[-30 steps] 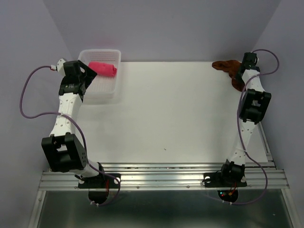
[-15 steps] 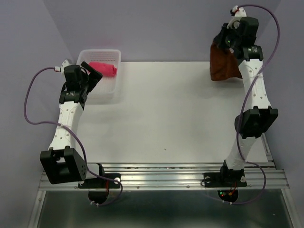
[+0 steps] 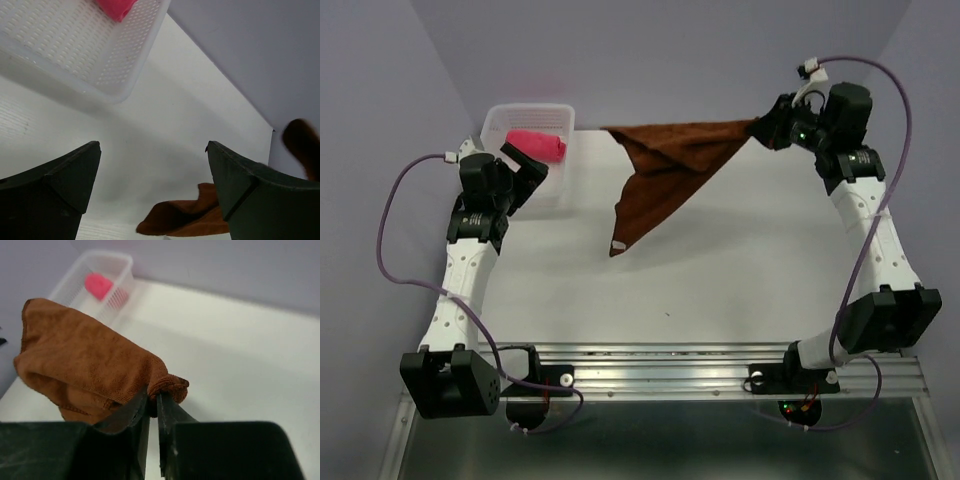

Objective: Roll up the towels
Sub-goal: Move the towel to the center of the board, then flatten the towel

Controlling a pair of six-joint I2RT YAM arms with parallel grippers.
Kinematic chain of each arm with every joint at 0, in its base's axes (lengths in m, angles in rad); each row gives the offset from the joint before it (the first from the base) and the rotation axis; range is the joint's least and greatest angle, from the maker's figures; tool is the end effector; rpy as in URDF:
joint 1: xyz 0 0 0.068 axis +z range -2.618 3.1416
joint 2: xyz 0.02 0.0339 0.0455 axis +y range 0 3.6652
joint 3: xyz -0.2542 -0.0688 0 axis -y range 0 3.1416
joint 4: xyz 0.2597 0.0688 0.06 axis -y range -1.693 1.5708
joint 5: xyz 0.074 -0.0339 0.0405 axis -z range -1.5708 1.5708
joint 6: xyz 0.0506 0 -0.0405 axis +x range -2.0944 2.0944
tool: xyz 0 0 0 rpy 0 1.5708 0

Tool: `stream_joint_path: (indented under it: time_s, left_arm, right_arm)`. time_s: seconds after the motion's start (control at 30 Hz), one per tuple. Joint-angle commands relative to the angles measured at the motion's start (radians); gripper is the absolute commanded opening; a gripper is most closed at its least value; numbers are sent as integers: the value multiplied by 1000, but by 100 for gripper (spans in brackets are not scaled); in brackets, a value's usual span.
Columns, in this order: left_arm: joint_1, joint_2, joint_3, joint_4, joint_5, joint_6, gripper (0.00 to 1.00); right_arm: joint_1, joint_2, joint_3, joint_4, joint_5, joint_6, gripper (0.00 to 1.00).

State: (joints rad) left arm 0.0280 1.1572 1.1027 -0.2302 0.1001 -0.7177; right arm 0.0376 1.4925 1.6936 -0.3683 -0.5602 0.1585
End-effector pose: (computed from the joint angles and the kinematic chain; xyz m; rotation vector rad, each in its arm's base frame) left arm 0.2998 0.0033 0.3571 -0.6230 1.7877 -0.5684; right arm 0.3566 0.0403 0.4581 -0.3106 1.7256 0.6287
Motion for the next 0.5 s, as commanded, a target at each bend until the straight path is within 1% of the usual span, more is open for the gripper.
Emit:
stream_joint_path:
  time_s: [0.0, 0.03, 0.07, 0.1, 0.13, 0.17, 0.2, 0.23, 0.27, 0.37, 0.4, 0.47]
  left_arm:
    - [-22, -22, -39, -14, 9, 9, 99]
    - [-33, -16, -44, -18, 9, 9, 99]
    - [-75, -8, -49, -23, 4, 17, 99]
    - [-94, 8, -50, -46, -13, 17, 99]
    - [-109, 19, -49, -64, -17, 18, 99]
    - [-129, 32, -49, -78, -20, 24, 99]
    - [-173, 53, -49, -113, -26, 30, 99]
    - [-195, 61, -56, -127, -55, 26, 99]
    - [-235, 65, -67, -136, -65, 12, 99]
    - [-279, 70, -119, -118, -59, -15, 99]
    - [-293, 81, -125, -97, -56, -19, 99]
    - [-332, 104, -126, -86, -60, -23, 99]
  right_arm:
    - [-89, 26, -321, -21, 75, 113, 32]
    - [-109, 35, -448, 1, 94, 142, 43]
    - [-126, 54, -484, -3, 139, 171, 51]
    - [-146, 72, -506, -7, 169, 182, 53]
    - [-168, 96, -517, -20, 189, 168, 62]
    - [-182, 97, -502, -73, 212, 158, 74]
    - [-182, 85, -500, -84, 244, 139, 82]
    - [-182, 36, -502, -84, 267, 115, 97]
    - [-182, 10, -505, -81, 273, 115, 100]
    - [-150, -72, -512, -89, 284, 102, 100]
    - [-95, -84, -515, -96, 302, 98, 100]
    - [-18, -95, -519, -127, 390, 84, 100]
